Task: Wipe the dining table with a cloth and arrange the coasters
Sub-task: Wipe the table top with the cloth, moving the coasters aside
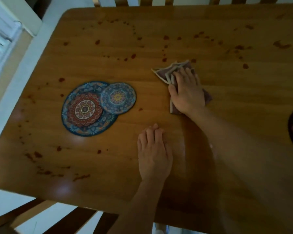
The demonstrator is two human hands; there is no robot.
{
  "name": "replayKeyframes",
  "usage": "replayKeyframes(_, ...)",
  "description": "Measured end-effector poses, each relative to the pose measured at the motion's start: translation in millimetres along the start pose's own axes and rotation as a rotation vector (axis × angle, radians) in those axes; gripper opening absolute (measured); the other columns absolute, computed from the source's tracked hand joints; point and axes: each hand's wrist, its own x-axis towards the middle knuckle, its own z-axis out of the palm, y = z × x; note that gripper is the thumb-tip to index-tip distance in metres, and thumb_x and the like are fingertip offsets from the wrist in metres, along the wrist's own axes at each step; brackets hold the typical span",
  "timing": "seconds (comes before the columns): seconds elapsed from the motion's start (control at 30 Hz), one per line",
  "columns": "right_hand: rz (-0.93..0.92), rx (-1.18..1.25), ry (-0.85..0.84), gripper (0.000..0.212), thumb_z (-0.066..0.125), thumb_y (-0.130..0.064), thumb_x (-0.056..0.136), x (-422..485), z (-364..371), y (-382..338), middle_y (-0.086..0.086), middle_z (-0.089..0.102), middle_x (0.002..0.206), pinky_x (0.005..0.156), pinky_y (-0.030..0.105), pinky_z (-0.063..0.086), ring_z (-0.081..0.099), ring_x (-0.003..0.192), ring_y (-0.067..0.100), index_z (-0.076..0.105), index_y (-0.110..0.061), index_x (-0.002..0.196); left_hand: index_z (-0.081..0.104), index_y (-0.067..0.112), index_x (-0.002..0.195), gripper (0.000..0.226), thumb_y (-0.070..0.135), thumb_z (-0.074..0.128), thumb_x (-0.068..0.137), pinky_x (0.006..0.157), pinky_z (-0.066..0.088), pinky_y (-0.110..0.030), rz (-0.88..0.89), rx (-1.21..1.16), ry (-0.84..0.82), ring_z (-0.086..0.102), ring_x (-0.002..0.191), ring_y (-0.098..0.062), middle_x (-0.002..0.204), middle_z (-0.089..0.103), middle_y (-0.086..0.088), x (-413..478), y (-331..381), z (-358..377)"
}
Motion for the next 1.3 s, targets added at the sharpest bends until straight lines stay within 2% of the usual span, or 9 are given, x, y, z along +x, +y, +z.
replayKeyframes(0.27, -0.573, 0.142, -0.203, 0.045, 0.036, -0.034, 0.103, -33.4, 2.7, -10.4, -0.003, 0.024, 0.16, 0.122, 0.033, 0.003, 0.01, 0.15, 0.012, 0.038, -0.024, 0.147, 0.056, 0.015, 0.103, 0.023, 0.018, 0.04, 0.087, 0.093, 0.042, -0.039, -0.022, -0.17, 0.08, 0.047, 0.1, -0.021, 0.11, 0.055, -0.002, -0.7, -1.4, -1.3)
replayKeyframes(0.47, -0.641, 0.239, -0.289, 0.043, 0.034, -0.03, 0.1, -107.6, -22.7, 42.3, -0.006, 0.038, 0.154, 0.121, 0.033, 0.005, 0.021, 0.147, 0.009, 0.051, -0.023, 0.139, 0.05, 0.014, 0.093, 0.013, 0.012, 0.039, 0.087, 0.084, 0.031, -0.025, -0.065, -0.24, 0.145, 0.034, 0.087, -0.012, 0.095, 0.045, 0.001, -0.7, -3.3, -2.6)
replayKeyframes(0.57, -0.536, 0.335, -0.322, 0.04, 0.035, -0.03, 0.1, -148.2, -36.3, 68.5, -0.009, 0.045, 0.149, 0.121, 0.037, 0.015, 0.026, 0.145, 0.006, 0.058, -0.023, 0.132, 0.049, 0.014, 0.092, 0.011, 0.013, 0.038, 0.09, 0.081, 0.027, -0.023, -0.062, -0.207, 0.14, 0.03, 0.085, -0.011, 0.094, 0.043, 0.001, -0.2, -2.4, -1.8)
replayKeyframes(0.67, -0.174, 0.612, -0.379, 0.033, 0.043, -0.022, 0.101, -173.6, -52.8, 77.8, -0.019, 0.056, 0.135, 0.115, 0.033, 0.028, 0.042, 0.133, -0.001, 0.062, -0.031, 0.126, 0.049, 0.015, 0.093, 0.009, 0.007, 0.044, 0.091, 0.082, 0.029, -0.025, -0.058, -0.177, 0.136, 0.03, 0.085, -0.011, 0.094, 0.043, 0.001, 0.0, -2.0, -1.2)
replayKeyframes(0.77, 0.294, 1.102, -0.37, 0.039, 0.04, -0.006, 0.097, -176.9, -78.1, 83.7, -0.016, 0.072, 0.097, 0.083, 0.025, 0.051, 0.066, 0.093, 0.001, 0.066, -0.029, 0.116, 0.049, 0.015, 0.093, 0.009, 0.006, 0.046, 0.092, 0.083, 0.031, -0.026, -0.052, -0.165, 0.134, 0.029, 0.086, -0.01, 0.094, 0.04, 0.004, 0.5, -1.6, -0.9)
replayKeyframes(0.87, 0.497, 1.394, -0.082, 0.07, 0.034, 0.017, 0.084, -169.6, -103.2, 114.1, -0.01, 0.065, 0.123, 0.069, 0.015, 0.052, 0.063, 0.109, 0.005, 0.05, -0.029, 0.134, 0.049, 0.014, 0.094, 0.007, 0.008, 0.047, 0.093, 0.083, 0.029, -0.026, -0.043, -0.144, 0.136, 0.028, 0.086, -0.009, 0.094, 0.039, 0.004, 0.5, -0.8, -0.1)
replayKeyframes(0.97, 0.346, 0.86, 0.019, 0.062, 0.04, 0.003, 0.093, -177.8, -94.7, 123.1, -0.016, 0.045, 0.139, 0.093, 0.014, 0.043, 0.046, 0.123, -0.004, 0.036, -0.028, 0.148, 0.05, 0.014, 0.095, 0.005, 0.01, 0.049, 0.093, 0.084, 0.032, -0.029, -0.043, -0.128, 0.136, 0.028, 0.088, -0.009, 0.097, 0.044, -0.001, -0.1, 0.3, 0.1)
replayKeyframes(1.1, -0.086, 0.021, -0.114, 0.055, 0.026, -0.046, 0.098, -201.1, -43.4, 105.6, 0.005, 0.028, 0.159, 0.12, 0.05, 0.014, 0.019, 0.149, 0.024, 0.043, -0.024, 0.145, 0.051, 0.013, 0.096, 0.006, 0.011, 0.051, 0.091, 0.085, 0.032, -0.029, -0.02, -0.085, 0.143, 0.035, 0.09, -0.014, 0.101, 0.047, -0.003, -0.3, -0.4, 1.2)
replayKeyframes(1.3, 0.1, -0.001, -0.028, 0.058, 0.02, -0.04, 0.099, -95.2, -35.2, 81.6, 0.011, 0.02, 0.161, 0.122, 0.044, 0.004, 0.012, 0.149, 0.03, 0.04, -0.015, 0.147, 0.052, 0.014, 0.096, 0.008, 0.01, 0.051, 0.089, 0.085, 0.033, -0.029, -0.008, -0.074, 0.13, 0.04, 0.092, -0.018, 0.102, 0.049, -0.003, 0.1, -1.6, 2.5)
